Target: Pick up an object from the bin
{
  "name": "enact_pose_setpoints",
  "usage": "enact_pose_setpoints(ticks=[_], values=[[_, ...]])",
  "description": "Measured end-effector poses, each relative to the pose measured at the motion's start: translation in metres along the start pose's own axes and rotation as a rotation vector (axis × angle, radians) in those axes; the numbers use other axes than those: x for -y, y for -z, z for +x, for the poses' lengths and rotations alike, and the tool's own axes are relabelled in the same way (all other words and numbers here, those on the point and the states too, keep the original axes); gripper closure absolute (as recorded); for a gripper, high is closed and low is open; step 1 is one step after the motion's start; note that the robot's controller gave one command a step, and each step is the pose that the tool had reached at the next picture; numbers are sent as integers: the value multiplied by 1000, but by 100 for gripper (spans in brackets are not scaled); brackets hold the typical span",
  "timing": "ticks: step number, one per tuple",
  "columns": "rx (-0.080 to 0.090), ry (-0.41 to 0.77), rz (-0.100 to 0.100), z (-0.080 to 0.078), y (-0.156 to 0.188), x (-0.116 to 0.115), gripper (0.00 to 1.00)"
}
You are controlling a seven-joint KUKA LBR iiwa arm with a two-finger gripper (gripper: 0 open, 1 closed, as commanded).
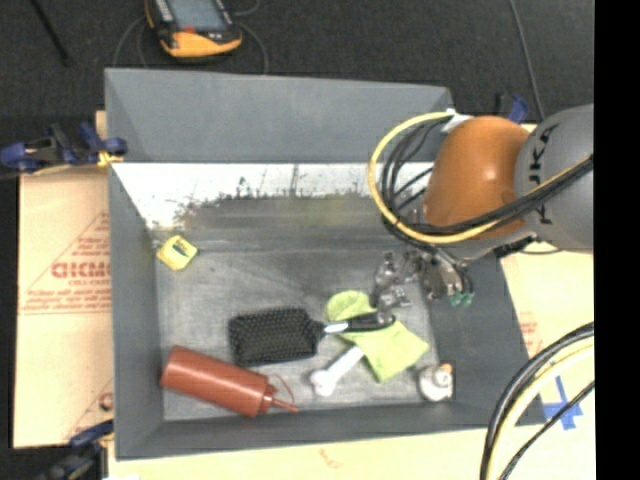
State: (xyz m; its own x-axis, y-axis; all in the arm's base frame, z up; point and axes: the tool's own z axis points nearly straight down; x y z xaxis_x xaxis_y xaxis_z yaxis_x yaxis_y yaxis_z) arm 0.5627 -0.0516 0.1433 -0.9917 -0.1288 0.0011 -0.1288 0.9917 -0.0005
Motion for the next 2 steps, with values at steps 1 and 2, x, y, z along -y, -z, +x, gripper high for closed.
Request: enact_pose_setpoints(ticks=[1, 2], values=[[3, -25, -1, -10, 60, 1, 100], [7, -109, 0, -27, 105, -4, 100]])
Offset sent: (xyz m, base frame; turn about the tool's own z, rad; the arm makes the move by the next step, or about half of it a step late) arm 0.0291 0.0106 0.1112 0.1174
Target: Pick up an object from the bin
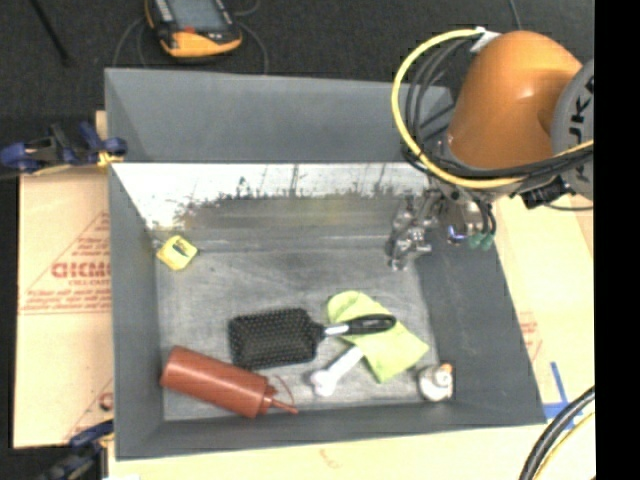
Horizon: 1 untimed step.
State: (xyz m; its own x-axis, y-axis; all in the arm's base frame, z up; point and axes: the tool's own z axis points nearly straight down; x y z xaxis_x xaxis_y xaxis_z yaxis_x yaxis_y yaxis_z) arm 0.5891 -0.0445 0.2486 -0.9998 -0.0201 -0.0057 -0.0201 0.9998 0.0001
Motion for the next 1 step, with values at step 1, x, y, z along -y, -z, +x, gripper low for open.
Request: enact_pose_setpoints(ticks=[1], values=[[-9, 47, 0, -12, -103, -15, 0]])
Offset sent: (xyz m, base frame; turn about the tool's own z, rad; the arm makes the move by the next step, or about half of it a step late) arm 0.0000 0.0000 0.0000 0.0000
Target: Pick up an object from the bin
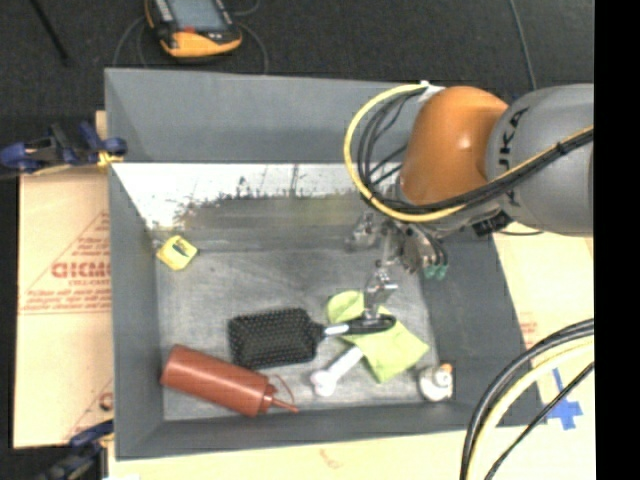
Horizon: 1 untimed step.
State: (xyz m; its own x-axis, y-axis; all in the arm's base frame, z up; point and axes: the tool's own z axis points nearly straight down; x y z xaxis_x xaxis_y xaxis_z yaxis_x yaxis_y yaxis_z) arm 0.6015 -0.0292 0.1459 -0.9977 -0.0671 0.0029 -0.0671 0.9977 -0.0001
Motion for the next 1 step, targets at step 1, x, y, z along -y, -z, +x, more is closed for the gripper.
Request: enact_pose_setpoints(ticks=[1], values=[[3, 0, 0, 0, 3, 0, 0]])
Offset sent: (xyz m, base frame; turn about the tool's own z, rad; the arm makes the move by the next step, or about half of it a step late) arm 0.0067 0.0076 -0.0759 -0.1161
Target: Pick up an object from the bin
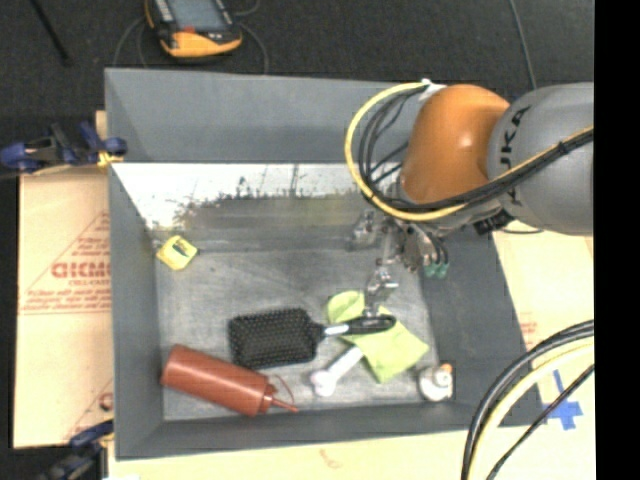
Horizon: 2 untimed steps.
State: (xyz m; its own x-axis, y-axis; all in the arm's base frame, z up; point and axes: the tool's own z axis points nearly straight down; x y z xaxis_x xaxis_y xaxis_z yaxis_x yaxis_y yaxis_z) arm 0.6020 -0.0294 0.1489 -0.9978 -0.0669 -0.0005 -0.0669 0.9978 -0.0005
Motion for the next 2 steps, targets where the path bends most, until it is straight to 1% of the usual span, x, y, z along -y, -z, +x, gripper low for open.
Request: enact_pose_setpoints(ticks=[1, 2], values=[[7, 115, 1, -10, -74, -6, 100], [7, 115, 1, -10, -74, -6, 100]])
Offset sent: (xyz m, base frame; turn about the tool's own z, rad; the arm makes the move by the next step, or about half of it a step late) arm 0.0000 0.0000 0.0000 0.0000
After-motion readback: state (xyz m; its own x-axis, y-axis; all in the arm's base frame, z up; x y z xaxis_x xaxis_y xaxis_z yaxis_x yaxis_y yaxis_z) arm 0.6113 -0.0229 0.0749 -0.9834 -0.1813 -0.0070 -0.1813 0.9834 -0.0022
